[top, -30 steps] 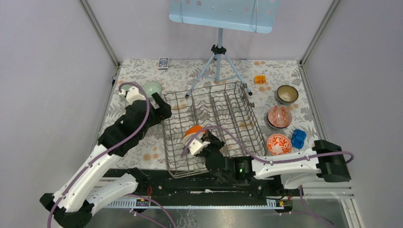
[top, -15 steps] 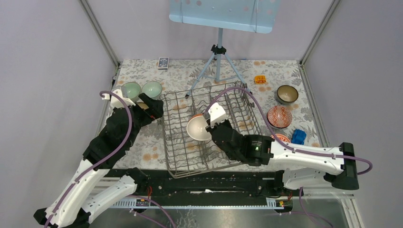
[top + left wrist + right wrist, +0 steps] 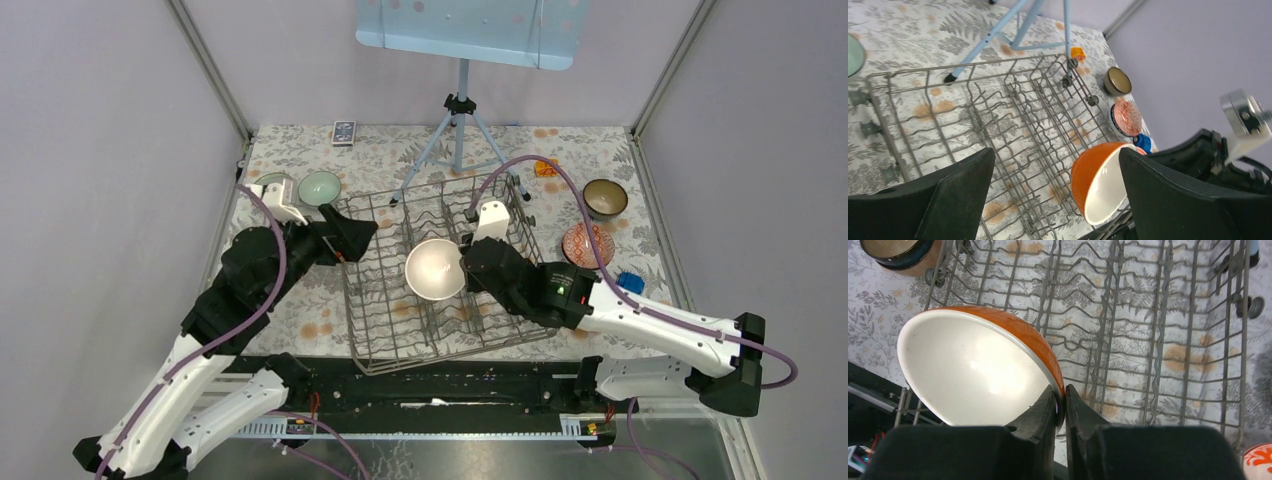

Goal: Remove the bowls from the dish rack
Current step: Place the bowl with the bowl.

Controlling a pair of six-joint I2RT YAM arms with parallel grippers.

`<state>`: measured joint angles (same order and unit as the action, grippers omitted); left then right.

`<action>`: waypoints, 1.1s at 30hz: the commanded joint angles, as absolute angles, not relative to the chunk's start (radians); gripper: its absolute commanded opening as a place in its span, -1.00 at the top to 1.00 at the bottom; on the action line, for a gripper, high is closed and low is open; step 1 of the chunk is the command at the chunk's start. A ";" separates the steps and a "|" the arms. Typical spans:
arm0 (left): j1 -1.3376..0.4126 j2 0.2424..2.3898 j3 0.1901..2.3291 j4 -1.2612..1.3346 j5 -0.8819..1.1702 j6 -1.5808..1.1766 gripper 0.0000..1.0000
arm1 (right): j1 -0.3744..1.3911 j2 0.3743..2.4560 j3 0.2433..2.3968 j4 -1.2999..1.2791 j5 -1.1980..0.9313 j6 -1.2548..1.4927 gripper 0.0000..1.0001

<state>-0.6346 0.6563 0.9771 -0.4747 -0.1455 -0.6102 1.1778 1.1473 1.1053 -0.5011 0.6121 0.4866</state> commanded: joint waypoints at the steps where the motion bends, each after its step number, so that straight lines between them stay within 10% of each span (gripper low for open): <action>1: -0.632 0.696 0.975 -0.409 -0.009 -0.562 -0.98 | 1.121 1.124 1.155 -0.524 0.526 0.618 1.00; 19: -0.925 0.939 1.078 -0.507 -0.149 -0.489 -0.95 | 0.994 1.102 1.117 -0.502 0.344 0.736 1.00; 33: -0.959 1.033 1.135 -0.614 -0.298 -0.530 -0.19 | 0.988 1.119 1.121 -0.519 0.333 0.774 1.00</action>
<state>-0.9466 1.0153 1.0801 -0.5972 -0.2176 -0.5152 0.9985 1.1301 1.1027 -0.5423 0.3359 0.7387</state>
